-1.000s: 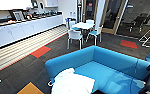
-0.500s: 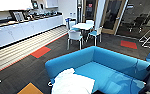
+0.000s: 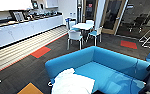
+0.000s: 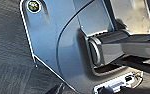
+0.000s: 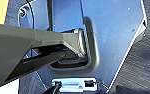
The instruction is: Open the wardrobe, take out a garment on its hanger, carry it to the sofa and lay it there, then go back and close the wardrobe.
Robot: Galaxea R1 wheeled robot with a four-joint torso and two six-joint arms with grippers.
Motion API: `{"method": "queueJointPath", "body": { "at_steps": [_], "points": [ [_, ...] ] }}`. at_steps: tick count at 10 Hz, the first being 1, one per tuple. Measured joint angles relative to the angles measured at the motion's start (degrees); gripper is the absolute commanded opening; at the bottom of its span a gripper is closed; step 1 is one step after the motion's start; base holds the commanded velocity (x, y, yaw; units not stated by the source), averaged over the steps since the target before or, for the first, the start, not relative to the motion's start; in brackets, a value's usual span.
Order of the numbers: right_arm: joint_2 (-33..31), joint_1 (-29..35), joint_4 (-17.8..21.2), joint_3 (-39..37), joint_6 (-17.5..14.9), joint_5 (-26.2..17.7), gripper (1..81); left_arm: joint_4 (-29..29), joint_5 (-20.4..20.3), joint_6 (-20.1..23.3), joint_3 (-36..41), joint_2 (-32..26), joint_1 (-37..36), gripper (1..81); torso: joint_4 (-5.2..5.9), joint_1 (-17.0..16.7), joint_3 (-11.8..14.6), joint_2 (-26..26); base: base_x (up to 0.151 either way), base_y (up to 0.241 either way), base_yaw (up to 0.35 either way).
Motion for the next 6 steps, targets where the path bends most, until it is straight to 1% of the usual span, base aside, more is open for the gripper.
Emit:
{"method": "queueJointPath", "body": {
  "at_steps": [1,2,6],
  "points": [
    [0.0,-0.02,0.0,0.0,0.0,-0.06,81.1,0.39,-3.93,0.28,0.02,-0.83,0.26,81.1,0.0,0.0,0.0,-0.02,0.0,0.0,0.0],
    [0.0,0.0,0.0,0.0,0.0,-0.09,81.1,0.63,-5.27,0.61,-0.06,-1.63,0.11,81.1,0.0,0.0,0.0,-0.02,0.0,0.0,0.0],
    [0.02,0.0,0.0,0.0,0.0,-0.09,81.1,1.0,-6.08,0.85,-0.16,-1.66,-0.07,81.1,0.0,0.0,0.0,-0.02,0.0,0.0,0.0]
  ]
}}
